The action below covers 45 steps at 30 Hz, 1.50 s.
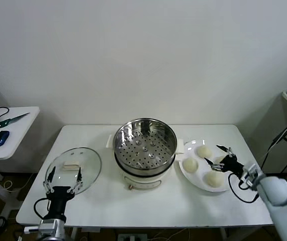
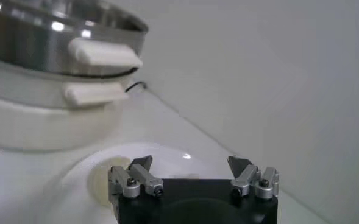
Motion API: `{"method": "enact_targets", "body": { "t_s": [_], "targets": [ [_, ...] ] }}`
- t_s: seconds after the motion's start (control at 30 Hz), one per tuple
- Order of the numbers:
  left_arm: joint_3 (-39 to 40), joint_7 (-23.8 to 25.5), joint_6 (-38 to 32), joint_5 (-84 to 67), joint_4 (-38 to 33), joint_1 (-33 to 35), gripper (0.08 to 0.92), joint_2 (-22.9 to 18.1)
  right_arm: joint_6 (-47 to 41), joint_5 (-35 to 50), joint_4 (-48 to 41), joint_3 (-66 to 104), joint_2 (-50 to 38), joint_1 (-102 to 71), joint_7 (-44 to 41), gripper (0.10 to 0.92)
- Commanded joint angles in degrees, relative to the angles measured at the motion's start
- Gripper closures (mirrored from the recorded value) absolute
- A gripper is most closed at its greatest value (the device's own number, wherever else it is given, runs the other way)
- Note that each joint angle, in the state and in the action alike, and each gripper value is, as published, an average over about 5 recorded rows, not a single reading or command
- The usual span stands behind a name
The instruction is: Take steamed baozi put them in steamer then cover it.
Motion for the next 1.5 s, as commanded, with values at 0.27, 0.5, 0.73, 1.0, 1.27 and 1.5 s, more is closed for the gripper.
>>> {"method": "enact_targets", "body": {
  "t_s": [0.27,0.5,0.73,1.0,1.27,1.5],
  "targets": [
    [-0.7,-0.5,-0.2,-0.2,2.1,-0.6,0.177,0.2,1.1,-8.9,-26.1,-53.2,-2.5,48.3,-18.1,0.203],
    [-0.9,-0.5,0.2,-0.2,3.4,-1.6,0.177,0.5,3.3,-11.1,-35.5,-57.1,6.0,51.3,-19.3,0.203],
    [-1.5,-0.6,0.4,-0.2,4.8,-2.1,0.177,1.2,4.6,-13.1,-42.7,-57.2,12.8,51.1,-19.5,0.203],
    [-1.7,-0.6,0.4,-0.2,5.8,-2.4,0.177,1.4,5.9,-14.1,-47.0,-57.1,17.0,50.7,-19.3,0.203],
    [-1.8,-0.6,0.5,0.0,6.2,-2.6,0.177,1.5,6.9,-14.2,-49.0,-56.9,19.1,49.7,-19.4,0.203],
    [-1.9,-0.7,0.5,0.1,6.5,-2.8,0.177,1.6,8.2,-15.0,-50.8,-56.1,20.3,49.7,-19.7,0.214]
  ]
}}
